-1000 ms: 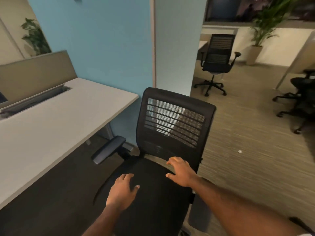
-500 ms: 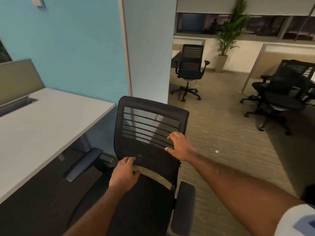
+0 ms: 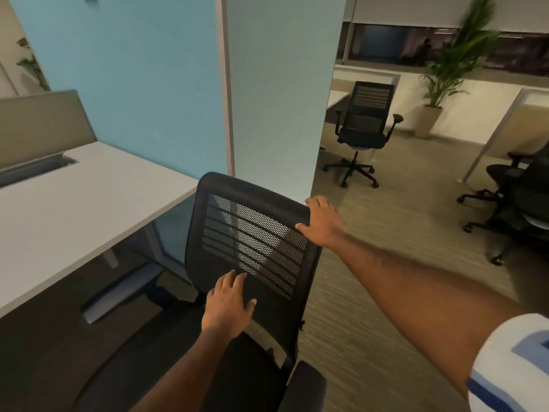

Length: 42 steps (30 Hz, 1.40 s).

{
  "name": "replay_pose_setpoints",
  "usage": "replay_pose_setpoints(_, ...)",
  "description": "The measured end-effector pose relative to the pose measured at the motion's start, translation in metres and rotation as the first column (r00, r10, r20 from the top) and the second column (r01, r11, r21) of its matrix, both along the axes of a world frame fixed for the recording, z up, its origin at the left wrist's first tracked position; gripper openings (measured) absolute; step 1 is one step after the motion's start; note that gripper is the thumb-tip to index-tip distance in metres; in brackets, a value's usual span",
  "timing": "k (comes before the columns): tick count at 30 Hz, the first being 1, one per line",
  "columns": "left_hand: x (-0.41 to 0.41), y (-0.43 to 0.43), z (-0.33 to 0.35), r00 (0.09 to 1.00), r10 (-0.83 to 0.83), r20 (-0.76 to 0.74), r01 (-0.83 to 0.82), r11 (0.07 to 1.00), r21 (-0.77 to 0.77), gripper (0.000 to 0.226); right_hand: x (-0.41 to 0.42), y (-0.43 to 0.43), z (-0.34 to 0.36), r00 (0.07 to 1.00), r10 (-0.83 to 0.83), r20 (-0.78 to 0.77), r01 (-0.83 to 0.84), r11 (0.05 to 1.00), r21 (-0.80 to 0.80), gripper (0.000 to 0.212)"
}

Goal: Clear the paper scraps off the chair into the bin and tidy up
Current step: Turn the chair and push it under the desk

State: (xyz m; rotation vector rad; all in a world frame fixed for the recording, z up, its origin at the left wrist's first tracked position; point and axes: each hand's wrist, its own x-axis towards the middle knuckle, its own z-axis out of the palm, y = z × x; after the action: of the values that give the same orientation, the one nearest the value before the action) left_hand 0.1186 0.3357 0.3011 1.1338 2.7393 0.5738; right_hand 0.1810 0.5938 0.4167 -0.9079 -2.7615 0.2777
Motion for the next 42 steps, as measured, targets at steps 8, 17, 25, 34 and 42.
replay_pose_setpoints(8, 0.046, 0.037, -0.078, 0.988, 0.073, 0.134, -0.049, 0.984, -0.172, 0.078, -0.022, 0.041, -0.017, 0.994, 0.081, 0.077, -0.075, 0.994, -0.077, 0.078)
replay_pose_setpoints(17, 0.112, 0.017, -0.145, 0.855, 0.206, 0.475, -0.033, 0.937, -0.347, 0.091, -0.015, 0.04, -0.022, 0.997, 0.082, 0.006, -0.082, 0.997, 0.006, 0.072)
replay_pose_setpoints(25, 0.155, 0.003, -0.172, 0.731, 0.238, 0.64, 0.097, 0.892, -0.442, 0.123, -0.017, 0.036, -0.023, 0.997, 0.076, -0.005, -0.076, 0.996, 0.042, 0.072)
replay_pose_setpoints(34, 0.17, -0.006, -0.172, 0.723, 0.195, 0.662, 0.115, 0.912, -0.394, 0.132, -0.004, 0.022, -0.024, 0.999, 0.037, 0.0, -0.036, 0.997, 0.07, 0.076)
replay_pose_setpoints(42, 0.175, -0.039, -0.17, 0.802, 0.087, 0.591, 0.18, 0.908, -0.379, 0.121, 0.024, -0.003, -0.019, 0.997, -0.077, 0.031, 0.074, 0.994, 0.086, 0.086)
